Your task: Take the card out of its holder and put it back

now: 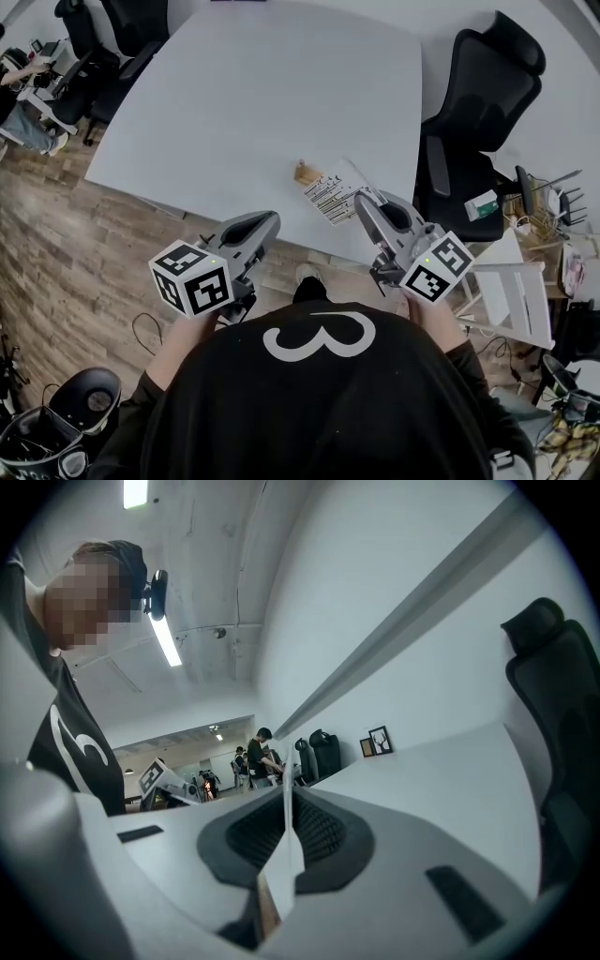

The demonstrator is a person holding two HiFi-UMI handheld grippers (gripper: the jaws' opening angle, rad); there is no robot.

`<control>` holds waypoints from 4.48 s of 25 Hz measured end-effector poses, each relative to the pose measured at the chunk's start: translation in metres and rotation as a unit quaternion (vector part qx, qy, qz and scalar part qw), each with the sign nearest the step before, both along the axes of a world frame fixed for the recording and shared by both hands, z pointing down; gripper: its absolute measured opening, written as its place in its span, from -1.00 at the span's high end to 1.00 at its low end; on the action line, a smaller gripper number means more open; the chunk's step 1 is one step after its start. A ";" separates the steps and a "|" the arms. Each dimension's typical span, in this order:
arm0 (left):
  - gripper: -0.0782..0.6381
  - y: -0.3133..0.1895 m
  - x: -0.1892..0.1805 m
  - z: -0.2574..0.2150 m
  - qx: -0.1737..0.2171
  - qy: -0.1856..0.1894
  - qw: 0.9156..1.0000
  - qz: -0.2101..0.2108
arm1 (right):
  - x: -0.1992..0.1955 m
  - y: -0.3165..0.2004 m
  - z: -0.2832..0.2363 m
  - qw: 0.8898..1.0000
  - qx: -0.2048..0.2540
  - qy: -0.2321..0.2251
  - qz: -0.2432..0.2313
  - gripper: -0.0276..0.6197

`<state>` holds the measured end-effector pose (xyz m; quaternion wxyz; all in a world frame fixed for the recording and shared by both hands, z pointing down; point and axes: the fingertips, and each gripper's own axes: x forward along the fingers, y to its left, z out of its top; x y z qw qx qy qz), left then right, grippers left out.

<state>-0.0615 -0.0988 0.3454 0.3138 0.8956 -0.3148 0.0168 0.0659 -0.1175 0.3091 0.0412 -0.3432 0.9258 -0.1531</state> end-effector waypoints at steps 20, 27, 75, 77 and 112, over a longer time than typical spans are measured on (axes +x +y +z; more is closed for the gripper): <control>0.75 -0.058 -0.004 0.032 -0.048 -0.002 0.998 -0.037 | 0.003 -0.089 0.025 0.997 0.020 0.060 -0.051 0.84; 0.74 -0.070 -0.013 0.045 -0.066 -0.010 0.996 -0.051 | -0.008 -0.100 0.037 0.990 0.043 0.075 -0.108 0.84; 0.74 -0.077 -0.034 0.069 -0.106 -0.018 0.990 -0.087 | -0.021 -0.106 0.125 0.977 -0.015 0.142 -0.161 0.84; 0.74 -0.074 -0.036 0.070 -0.108 -0.021 0.990 -0.086 | -0.021 -0.106 0.125 0.979 -0.017 0.133 -0.156 0.84; 0.74 0.048 -0.008 -0.019 0.001 -0.017 1.000 0.011 | 0.003 0.055 0.001 1.000 0.006 0.008 -0.002 0.50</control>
